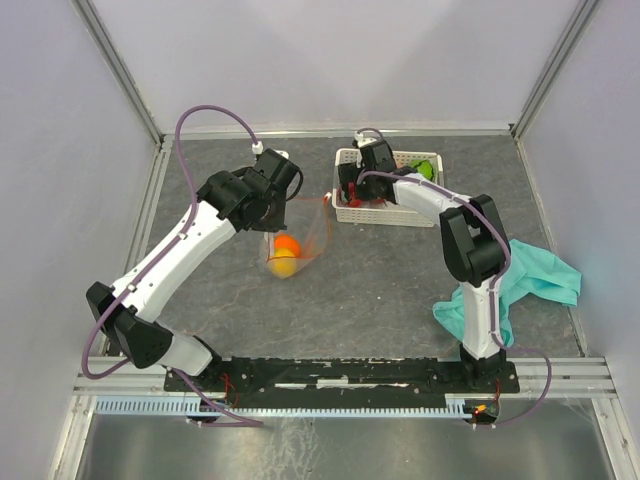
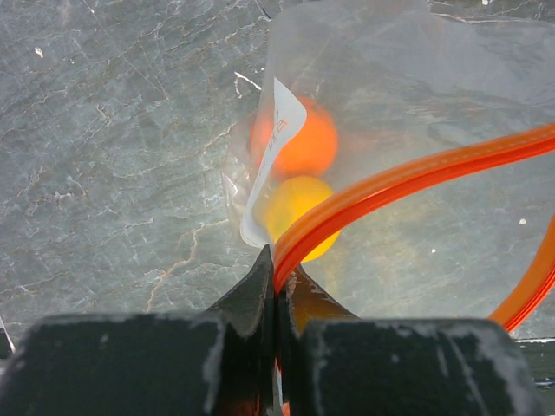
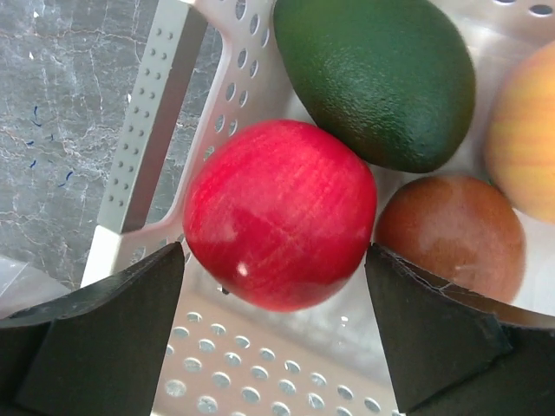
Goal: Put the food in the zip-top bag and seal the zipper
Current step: Pick up the fake fruit from the bin.
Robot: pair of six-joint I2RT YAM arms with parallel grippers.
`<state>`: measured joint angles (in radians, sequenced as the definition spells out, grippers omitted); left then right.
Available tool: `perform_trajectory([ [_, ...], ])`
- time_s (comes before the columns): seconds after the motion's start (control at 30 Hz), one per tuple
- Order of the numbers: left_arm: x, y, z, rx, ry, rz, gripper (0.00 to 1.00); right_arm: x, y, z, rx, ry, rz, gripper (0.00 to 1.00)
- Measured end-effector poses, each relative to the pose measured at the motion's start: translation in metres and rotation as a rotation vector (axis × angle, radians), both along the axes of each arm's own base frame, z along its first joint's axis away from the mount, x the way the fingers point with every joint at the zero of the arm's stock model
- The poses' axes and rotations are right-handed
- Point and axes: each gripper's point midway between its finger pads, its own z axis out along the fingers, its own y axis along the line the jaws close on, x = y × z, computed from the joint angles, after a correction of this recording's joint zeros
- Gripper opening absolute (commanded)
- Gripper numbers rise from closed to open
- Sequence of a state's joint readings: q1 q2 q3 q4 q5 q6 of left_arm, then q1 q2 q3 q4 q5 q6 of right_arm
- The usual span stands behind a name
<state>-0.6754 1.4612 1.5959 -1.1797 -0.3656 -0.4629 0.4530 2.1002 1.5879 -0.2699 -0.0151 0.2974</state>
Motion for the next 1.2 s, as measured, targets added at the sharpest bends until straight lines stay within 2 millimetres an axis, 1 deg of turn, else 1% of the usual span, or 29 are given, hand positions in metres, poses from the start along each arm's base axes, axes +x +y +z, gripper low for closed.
perform_trajectory([
  [0.07,0.000,0.000,0.000,-0.002,0.001,-0.001,0.03,0.002,0.003,-0.007,0.004,0.003,0.014,0.97],
  [0.13,0.000,-0.001,0.000,-0.004,0.002,-0.003,0.03,0.003,0.006,-0.013,0.008,0.008,0.028,0.98],
  [0.27,0.000,-0.002,0.000,-0.007,0.003,-0.004,0.03,0.003,0.009,-0.024,0.011,0.020,0.055,0.98],
  [0.33,0.000,-0.002,-0.001,-0.007,0.003,-0.005,0.03,0.005,0.010,-0.026,0.015,0.015,0.064,0.97],
  [0.43,-0.001,-0.001,-0.004,-0.004,0.009,-0.005,0.03,0.009,0.012,-0.027,0.018,0.003,0.070,0.93],
  [0.53,-0.002,-0.001,-0.006,0.000,0.015,-0.005,0.03,0.011,0.013,-0.027,0.023,-0.010,0.073,0.86],
  [0.67,-0.003,-0.002,-0.009,-0.002,0.025,-0.009,0.03,0.014,0.014,-0.026,0.019,-0.028,0.081,0.78],
  [0.8,-0.003,-0.005,-0.010,-0.015,0.027,-0.016,0.03,0.006,0.008,-0.026,0.005,-0.030,0.083,0.73],
  [0.9,-0.002,-0.006,-0.008,-0.026,0.019,-0.019,0.03,-0.002,0.002,-0.016,-0.004,-0.039,0.086,0.71],
  [0.97,-0.003,-0.007,-0.007,-0.033,0.018,-0.021,0.03,-0.007,-0.001,-0.005,-0.004,-0.053,0.088,0.71],
  [1.1,-0.004,-0.009,-0.005,-0.049,0.016,-0.028,0.03,-0.018,-0.008,0.027,0.001,-0.093,0.085,0.71],
  [1.2,-0.004,-0.010,-0.003,-0.061,0.011,-0.032,0.03,-0.027,-0.013,0.058,0.010,-0.132,0.084,0.71],
])
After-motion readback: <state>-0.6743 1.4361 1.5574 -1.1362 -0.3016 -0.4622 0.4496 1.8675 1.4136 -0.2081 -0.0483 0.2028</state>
